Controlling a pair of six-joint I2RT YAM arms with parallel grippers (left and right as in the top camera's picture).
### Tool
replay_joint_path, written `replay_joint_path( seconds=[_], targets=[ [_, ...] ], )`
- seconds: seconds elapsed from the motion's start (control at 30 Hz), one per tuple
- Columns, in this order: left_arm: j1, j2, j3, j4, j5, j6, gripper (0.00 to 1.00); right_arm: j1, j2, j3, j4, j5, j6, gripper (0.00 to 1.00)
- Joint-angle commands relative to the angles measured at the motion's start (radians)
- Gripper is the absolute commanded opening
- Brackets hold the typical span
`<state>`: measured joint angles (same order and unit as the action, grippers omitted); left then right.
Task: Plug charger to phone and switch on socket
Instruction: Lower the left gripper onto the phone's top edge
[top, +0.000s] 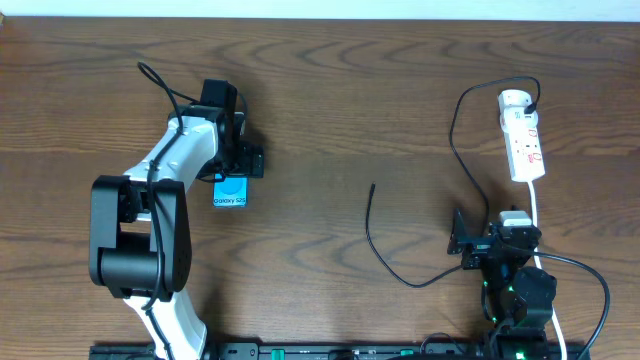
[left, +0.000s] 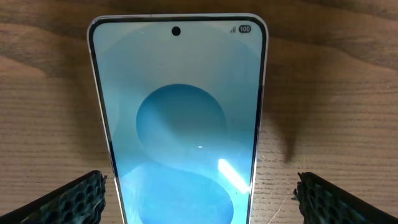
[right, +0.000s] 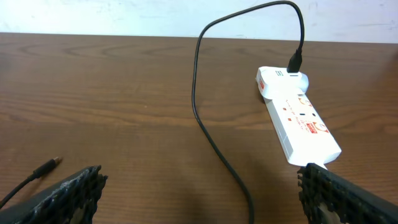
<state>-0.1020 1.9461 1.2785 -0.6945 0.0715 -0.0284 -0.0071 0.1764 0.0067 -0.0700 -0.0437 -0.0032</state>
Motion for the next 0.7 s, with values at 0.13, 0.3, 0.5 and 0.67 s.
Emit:
replay_joint_path(
  seconds=[0.13, 0.3, 0.5, 0.67],
  targets=[
    [0.002, 0.011, -0.007, 0.020, -0.059, 0.003, 0.98, 0.015, -0.002, -0.001, -0.005, 0.008, 0.014, 0.99],
    [0.002, 0.011, -0.007, 0.037, -0.060, 0.003, 0.98, 0.015, -0.002, -0.001, -0.004, 0.008, 0.014, 0.99],
    [0.002, 0.011, -0.007, 0.042, -0.060, 0.003, 0.98, 0.015, -0.002, -0.001, -0.004, 0.008, 0.014, 0.99],
    [0.002, 0.013, -0.015, 0.049, -0.060, 0.003, 0.98, 0.015, -0.002, -0.001, -0.005, 0.008, 0.014, 0.99]
  ],
)
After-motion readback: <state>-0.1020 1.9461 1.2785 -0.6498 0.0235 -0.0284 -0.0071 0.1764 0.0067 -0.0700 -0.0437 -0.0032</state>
